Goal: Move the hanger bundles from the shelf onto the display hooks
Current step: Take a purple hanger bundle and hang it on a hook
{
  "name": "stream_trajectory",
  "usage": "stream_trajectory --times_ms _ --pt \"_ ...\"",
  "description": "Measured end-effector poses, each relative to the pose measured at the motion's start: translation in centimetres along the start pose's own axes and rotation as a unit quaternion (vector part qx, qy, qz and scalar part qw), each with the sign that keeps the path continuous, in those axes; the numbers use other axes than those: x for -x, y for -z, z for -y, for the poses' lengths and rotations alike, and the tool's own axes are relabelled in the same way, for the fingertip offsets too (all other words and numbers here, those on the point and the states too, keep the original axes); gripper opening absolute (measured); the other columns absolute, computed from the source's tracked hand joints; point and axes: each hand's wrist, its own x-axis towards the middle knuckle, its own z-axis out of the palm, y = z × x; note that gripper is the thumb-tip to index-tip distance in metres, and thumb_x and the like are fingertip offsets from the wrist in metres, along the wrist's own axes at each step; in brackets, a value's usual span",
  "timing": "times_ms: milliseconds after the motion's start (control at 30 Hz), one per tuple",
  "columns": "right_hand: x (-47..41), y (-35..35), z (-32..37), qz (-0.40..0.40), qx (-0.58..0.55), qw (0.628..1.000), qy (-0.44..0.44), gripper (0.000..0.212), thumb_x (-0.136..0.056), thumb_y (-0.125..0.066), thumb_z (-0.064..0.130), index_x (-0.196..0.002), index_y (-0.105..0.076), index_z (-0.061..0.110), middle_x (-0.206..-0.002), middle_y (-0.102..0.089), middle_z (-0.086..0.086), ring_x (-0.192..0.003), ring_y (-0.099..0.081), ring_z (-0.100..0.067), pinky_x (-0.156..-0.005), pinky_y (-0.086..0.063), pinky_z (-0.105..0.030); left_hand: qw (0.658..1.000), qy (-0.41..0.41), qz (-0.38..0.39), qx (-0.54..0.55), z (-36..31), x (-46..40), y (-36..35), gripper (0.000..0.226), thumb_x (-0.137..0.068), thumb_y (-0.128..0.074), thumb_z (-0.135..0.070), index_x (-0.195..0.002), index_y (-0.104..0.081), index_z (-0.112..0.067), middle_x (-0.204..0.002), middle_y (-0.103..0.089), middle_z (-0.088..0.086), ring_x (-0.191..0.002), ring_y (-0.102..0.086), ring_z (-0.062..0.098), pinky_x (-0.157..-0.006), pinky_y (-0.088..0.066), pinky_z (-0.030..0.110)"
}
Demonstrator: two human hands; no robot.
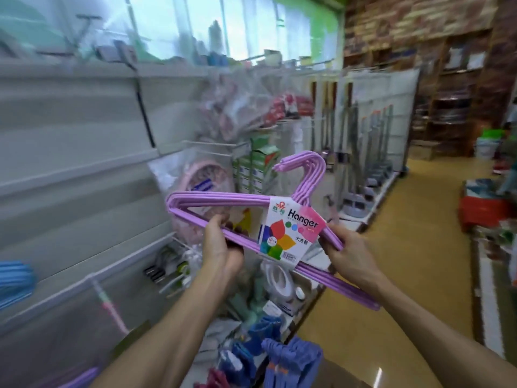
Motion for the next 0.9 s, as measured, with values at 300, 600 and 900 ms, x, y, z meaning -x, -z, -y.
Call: stream_trajectory --times_ms 300,600,900 --pt "1.7 -5.7 8.8 0.098 -0.111 0.984 0.102 0.025 -0.091 -0.065 0.015 -0.096 -0.068 0.039 -0.069 -0.064 0.02 -0.061 -0.056 0.002 -0.056 -0.042 -0.02 0.987 -0.117 -0.11 0.015 -9.0 8.3 6.0 0.023 -0.091 -0.049 -0.012 -0.069 -0.043 -0.017 -0.05 -0.044 -0.001 -0.048 -0.045 0.015 -0.061 -0.043 0.028" --pt "5.5 -13.1 19.0 0.171 -0.174 0.954 0.175 0.032 -0.085 -0.067 0.007 -0.104 -0.071 0.033 -0.07 -0.066 0.024 -0.064 -0.058 0.005 -0.058 -0.045 -0.016 0.956 -0.238 -0.166 0.042 -18.5 16.1 13.9 0.013 -0.09 -0.051 -0.009 -0.078 -0.052 -0.014 -0.068 -0.048 0.001 -0.061 -0.046 0.016 -0.064 -0.042 0.027" --pt "12.4 -20.2 31.7 0.231 -0.203 0.925 0.224 0.03 -0.088 -0.066 0.025 -0.117 -0.067 0.034 -0.09 -0.074 0.008 -0.085 -0.068 -0.02 -0.072 -0.053 -0.037 0.921 -0.33 -0.203 0.037 -28.2 26.5 21.8 0.014 -0.092 -0.047 -0.011 -0.084 -0.057 -0.012 -0.068 -0.06 0.002 -0.06 -0.058 0.016 -0.061 -0.052 0.028"
